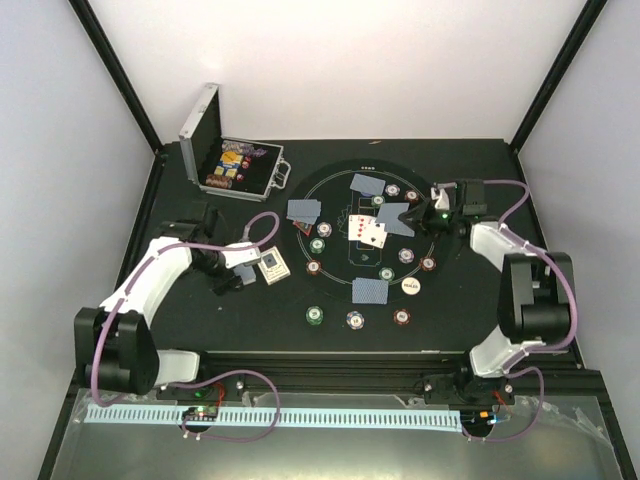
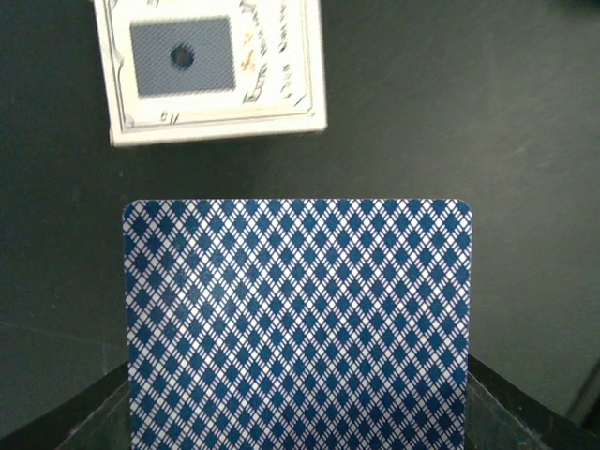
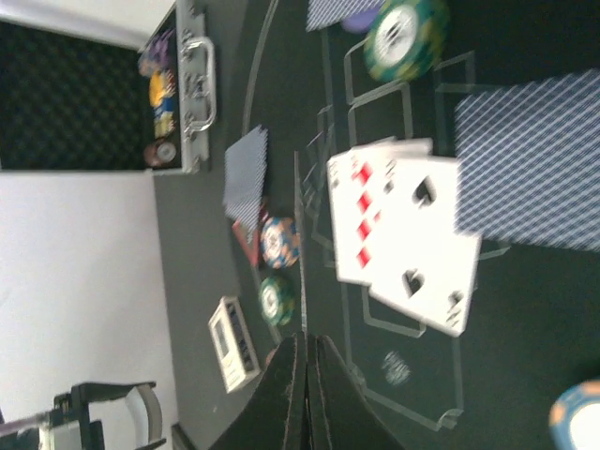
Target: Distribute texas hold em gaming equipment
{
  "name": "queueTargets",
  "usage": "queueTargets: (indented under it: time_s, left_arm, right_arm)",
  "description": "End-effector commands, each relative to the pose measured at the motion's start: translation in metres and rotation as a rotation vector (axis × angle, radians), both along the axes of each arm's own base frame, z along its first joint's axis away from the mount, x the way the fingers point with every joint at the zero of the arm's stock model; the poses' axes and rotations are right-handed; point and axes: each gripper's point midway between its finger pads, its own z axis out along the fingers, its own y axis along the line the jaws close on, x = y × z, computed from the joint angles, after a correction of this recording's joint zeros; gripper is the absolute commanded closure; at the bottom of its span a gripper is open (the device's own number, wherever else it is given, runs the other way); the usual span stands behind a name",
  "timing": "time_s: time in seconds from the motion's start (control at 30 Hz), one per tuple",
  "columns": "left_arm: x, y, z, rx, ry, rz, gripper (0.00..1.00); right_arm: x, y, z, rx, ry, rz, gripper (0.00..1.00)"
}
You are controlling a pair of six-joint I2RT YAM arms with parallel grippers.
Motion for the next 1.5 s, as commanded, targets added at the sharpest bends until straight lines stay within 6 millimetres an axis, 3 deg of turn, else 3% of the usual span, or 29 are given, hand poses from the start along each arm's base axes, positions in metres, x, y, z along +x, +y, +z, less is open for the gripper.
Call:
queueTargets:
  time_s: [0.0,0.13,0.3,0.53,0.7,0.83,0.9,1.17,1.33,1.47]
  left_arm:
    - [0.026,0.022,-0.022,0.046,-0.072,0.053,0.98]
    - [0.029,0.034,-0.046,0.094,-0.068,0.077,0.98]
    - [0.039,0.04,-0.061,0.104,-0.074,0.11,0.98]
    - [0.05,0.043,-0.079,0.114,-0.048,0.149,0.97]
    - [0.05,0.041,-0.083,0.111,-0.009,0.147,0.82]
    - [0.043,0.034,-0.085,0.077,0.04,0.125,0.61]
    - [0.04,0.03,-0.085,0.059,0.064,0.112,0.42]
    - [0.03,0.031,-0.081,0.066,0.109,0.088,0.02]
    - [0.03,0.031,-0.064,0.065,0.074,0.085,0.01]
    - [0.043,0.028,-0.03,0.028,0.011,0.126,0.01]
  right_arm:
    - [0.02,-0.025,-0.022,-0.078,0.055,-0.036,0.99]
    - [0.029,-0.049,-0.046,-0.137,0.108,-0.093,0.99]
    - [0.023,-0.072,-0.071,-0.15,0.161,-0.134,0.99]
    - [0.019,-0.077,-0.093,-0.159,0.212,-0.12,0.99]
    - [0.015,-0.079,-0.092,-0.181,0.216,-0.115,0.97]
    - [0.015,-0.079,-0.091,-0.182,0.216,-0.113,0.9]
    - [0.013,-0.08,-0.094,-0.196,0.225,-0.107,0.83]
    - [0.009,-0.092,-0.084,-0.282,0.214,-0.141,0.48]
    - [0.002,-0.099,-0.064,-0.339,0.178,-0.164,0.26]
    - [-0.004,-0.111,-0.039,-0.411,0.112,-0.212,0.08]
